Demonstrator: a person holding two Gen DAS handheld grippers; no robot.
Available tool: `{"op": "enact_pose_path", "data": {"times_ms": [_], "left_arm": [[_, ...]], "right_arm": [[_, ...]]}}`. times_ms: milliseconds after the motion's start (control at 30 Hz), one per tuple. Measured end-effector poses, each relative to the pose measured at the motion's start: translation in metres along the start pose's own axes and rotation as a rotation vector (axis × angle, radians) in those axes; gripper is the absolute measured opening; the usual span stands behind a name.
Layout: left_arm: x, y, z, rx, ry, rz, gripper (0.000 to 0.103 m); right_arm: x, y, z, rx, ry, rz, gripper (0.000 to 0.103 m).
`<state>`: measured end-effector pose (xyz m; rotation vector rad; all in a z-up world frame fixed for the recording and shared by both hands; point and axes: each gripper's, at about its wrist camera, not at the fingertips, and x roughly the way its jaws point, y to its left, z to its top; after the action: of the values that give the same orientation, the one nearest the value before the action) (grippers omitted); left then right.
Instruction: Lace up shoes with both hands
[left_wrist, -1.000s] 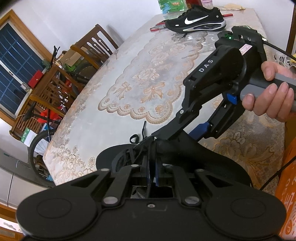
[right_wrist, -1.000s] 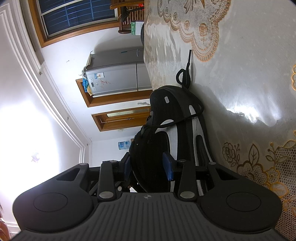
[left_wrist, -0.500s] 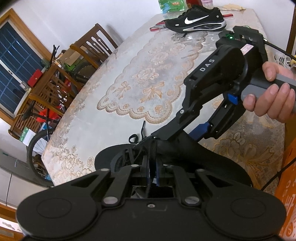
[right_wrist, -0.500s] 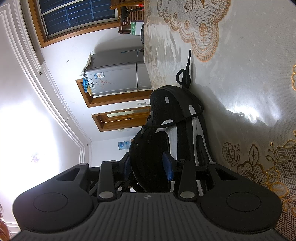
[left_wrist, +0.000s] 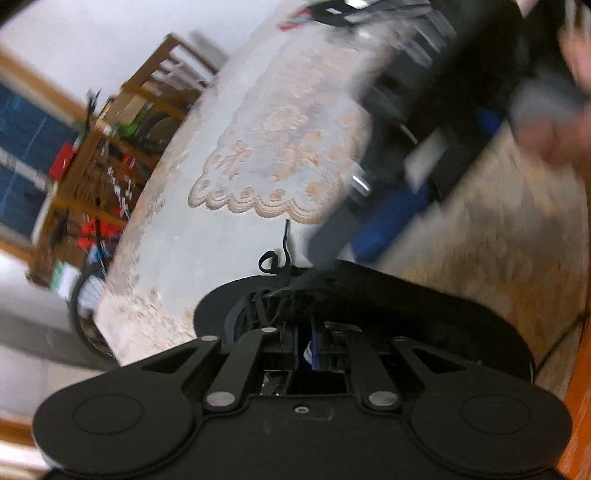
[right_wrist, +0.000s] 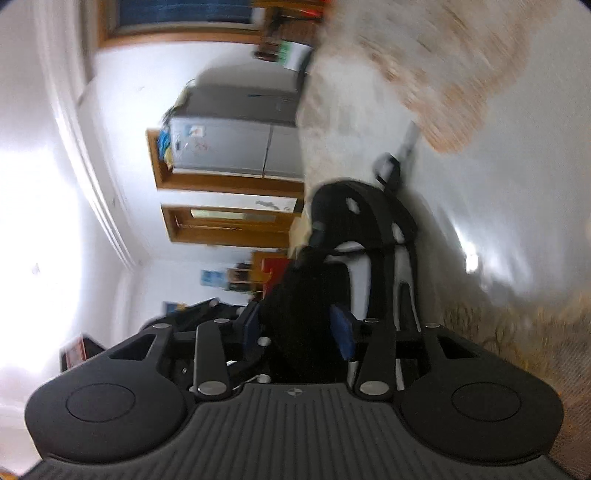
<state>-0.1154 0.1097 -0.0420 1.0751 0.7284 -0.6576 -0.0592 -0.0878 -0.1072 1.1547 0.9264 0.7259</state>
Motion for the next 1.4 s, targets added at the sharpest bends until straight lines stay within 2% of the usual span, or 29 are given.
{"op": "enact_pose_path", "data": {"times_ms": [67, 167, 233, 433, 533, 700, 733, 800, 867, 933, 1067, 1167, 1267, 1333, 1400], "left_arm": [[0.0, -0.002, 0.0, 0.027, 0.006, 0.0, 0.006], [0.006, 0.002, -0.001, 0.024, 0.027, 0.013, 0.006], [0.014, 0.001, -0.003, 0.036, 0.047, 0.031, 0.007], [0.017, -0.008, -0.008, 0.081, 0.033, 0.067, 0.005], [0.013, -0.008, -0.013, 0.044, 0.013, 0.084, 0.005], [0.01, 0.009, -0.021, -0.117, -0.009, 0.039, 0.005], [0.01, 0.013, -0.022, -0.149, -0.009, 0.026, 0.005], [0.01, 0.016, -0.023, -0.195, -0.01, 0.018, 0.005], [0.01, 0.017, -0.023, -0.23, -0.007, 0.021, 0.005], [0.009, 0.016, -0.021, -0.259, -0.003, 0.034, 0.005], [0.008, 0.027, -0.017, -0.418, 0.004, 0.059, 0.005], [0.006, 0.04, -0.012, -0.605, -0.029, 0.04, 0.009], [0.003, 0.05, -0.005, -0.777, -0.046, 0.063, 0.009], [-0.004, 0.055, -0.004, -0.903, -0.058, 0.096, 0.009], [-0.013, 0.058, -0.009, -1.033, -0.064, 0.128, 0.009]], "right_arm": [[-0.008, 0.026, -0.003, -0.134, -0.051, -0.073, 0.047], [-0.006, 0.06, -0.011, -0.369, -0.059, -0.178, 0.046], [-0.001, 0.066, -0.014, -0.413, -0.048, -0.201, 0.046], [-0.001, 0.049, -0.014, -0.331, -0.042, -0.217, 0.047], [-0.006, 0.05, -0.015, -0.347, -0.044, -0.223, 0.046], [-0.007, 0.077, -0.036, -0.572, 0.016, -0.284, 0.047], [-0.002, 0.082, -0.041, -0.626, 0.043, -0.317, 0.047], [0.016, 0.088, -0.054, -0.746, 0.108, -0.436, 0.047], [0.034, 0.086, -0.063, -0.834, 0.141, -0.528, 0.04], [0.042, 0.087, -0.063, -0.863, 0.167, -0.509, 0.025], [0.048, 0.088, -0.038, -0.973, 0.213, -0.472, 0.02], [0.055, 0.081, 0.002, -1.015, 0.228, -0.455, 0.019], [0.07, 0.079, 0.041, -0.979, 0.279, -0.435, 0.024], [0.075, 0.082, 0.052, -0.924, 0.303, -0.455, 0.025], [0.07, 0.087, 0.05, -0.87, 0.277, -0.505, 0.027]]}}
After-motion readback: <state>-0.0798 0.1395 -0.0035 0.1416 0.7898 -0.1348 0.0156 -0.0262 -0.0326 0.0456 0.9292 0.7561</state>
